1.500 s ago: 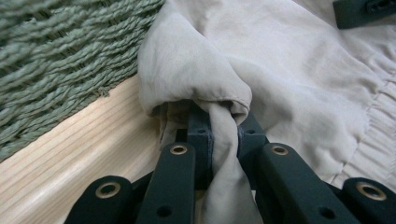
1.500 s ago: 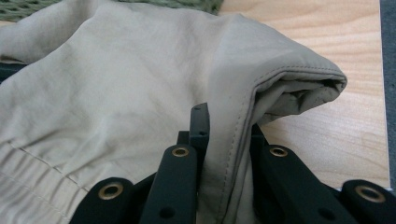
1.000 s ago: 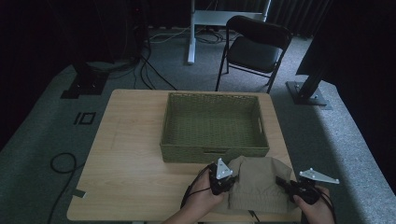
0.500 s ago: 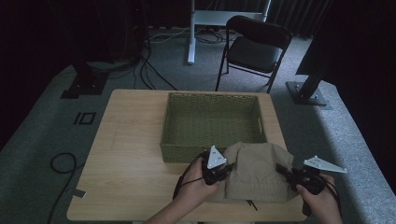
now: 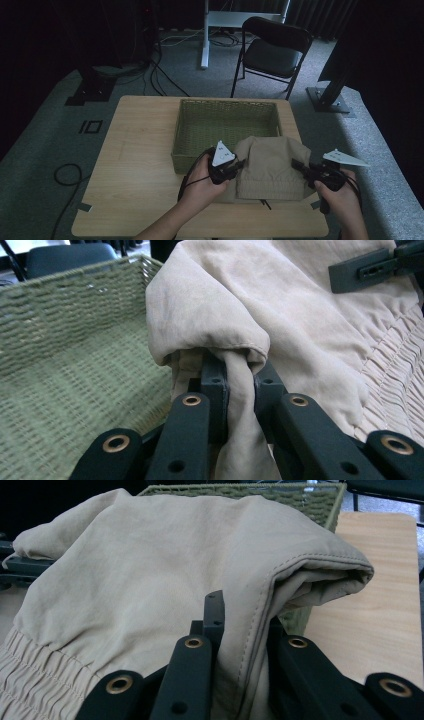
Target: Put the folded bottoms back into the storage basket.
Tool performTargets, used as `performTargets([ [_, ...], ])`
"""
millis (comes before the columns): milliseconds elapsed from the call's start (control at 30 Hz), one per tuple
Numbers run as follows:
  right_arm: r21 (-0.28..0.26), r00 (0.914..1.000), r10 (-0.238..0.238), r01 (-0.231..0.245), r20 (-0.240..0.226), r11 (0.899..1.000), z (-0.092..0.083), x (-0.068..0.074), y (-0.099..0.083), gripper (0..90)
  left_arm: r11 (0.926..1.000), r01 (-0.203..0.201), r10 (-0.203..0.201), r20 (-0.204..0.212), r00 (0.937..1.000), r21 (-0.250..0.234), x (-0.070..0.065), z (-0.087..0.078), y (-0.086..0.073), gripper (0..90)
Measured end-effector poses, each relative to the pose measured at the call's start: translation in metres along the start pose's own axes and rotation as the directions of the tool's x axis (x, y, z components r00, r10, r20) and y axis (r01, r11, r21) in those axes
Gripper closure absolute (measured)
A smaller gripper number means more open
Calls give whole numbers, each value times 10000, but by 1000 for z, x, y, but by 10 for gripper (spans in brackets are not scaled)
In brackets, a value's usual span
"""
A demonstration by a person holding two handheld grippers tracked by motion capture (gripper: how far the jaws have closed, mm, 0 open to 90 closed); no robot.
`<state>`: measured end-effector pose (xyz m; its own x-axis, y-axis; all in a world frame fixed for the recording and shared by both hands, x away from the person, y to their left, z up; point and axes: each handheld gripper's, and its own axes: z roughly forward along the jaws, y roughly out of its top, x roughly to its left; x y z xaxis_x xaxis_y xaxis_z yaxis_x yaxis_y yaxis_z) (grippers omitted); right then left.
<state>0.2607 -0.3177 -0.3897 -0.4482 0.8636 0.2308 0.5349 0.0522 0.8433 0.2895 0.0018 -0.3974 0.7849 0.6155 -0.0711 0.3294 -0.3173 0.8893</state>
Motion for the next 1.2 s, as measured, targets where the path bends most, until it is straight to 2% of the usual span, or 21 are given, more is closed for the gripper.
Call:
performTargets([
  [167, -116, 9999, -10, 9, -109, 9999, 6, 1, 15, 817, 9999, 106, -107, -110, 9999, -49, 10, -2, 7, 819],
  [200, -122, 9999, 16, -18, -159, 9999, 7, 2, 19, 817, 9996, 253, -254, -87, 9996, -117, 15, -3, 10, 819],
  [467, -236, 9991, 20, -31, -430, 9997, 21, 6, 45, 817, 9971, 674, -681, -194, 9975, -345, 42, -12, 26, 819],
  [533, -227, 9989, 19, -29, -467, 9997, 23, 6, 49, 817, 9972, 652, -660, -231, 9975, -357, 45, -12, 28, 819],
  [700, -271, 9986, -91, 77, -517, 9996, 36, 12, 68, 817, 9963, 716, -740, -499, 9960, -479, 65, -14, 37, 820],
  [733, -271, 9986, -91, 77, -517, 9996, 36, 12, 68, 817, 9963, 716, -740, -499, 9960, -479, 65, -14, 37, 819],
  [767, -315, 9986, -163, 147, -503, 9994, 41, 14, 74, 817, 9960, 735, -765, -581, 9954, -512, 72, -14, 39, 819],
  [800, -315, 9986, -163, 147, -503, 9994, 41, 14, 74, 817, 9960, 735, -765, -581, 9954, -512, 72, -14, 39, 819],
  [833, -353, 9985, -133, 114, -525, 9993, 46, 14, 79, 817, 9947, 828, -866, -630, 9942, -617, 79, -14, 43, 819],
  [933, -349, 9985, -75, 56, -548, 9994, 51, 15, 83, 817, 9942, 836, -883, -714, 9935, -670, 85, -13, 46, 819],
  [967, -358, 9985, -32, 13, -549, 9994, 57, 14, 87, 817, 9944, 801, -854, -772, 9934, -690, 92, -12, 49, 819],
  [1133, -462, 9989, 78, -99, -454, 9989, 69, 12, 95, 817, 9940, 674, -756, -959, 9925, -856, 104, -8, 53, 819],
  [1200, -505, 9991, 124, -144, -401, 9986, 80, 11, 99, 817, 9926, 704, -814, -1122, 9903, -986, 113, -5, 54, 819],
])
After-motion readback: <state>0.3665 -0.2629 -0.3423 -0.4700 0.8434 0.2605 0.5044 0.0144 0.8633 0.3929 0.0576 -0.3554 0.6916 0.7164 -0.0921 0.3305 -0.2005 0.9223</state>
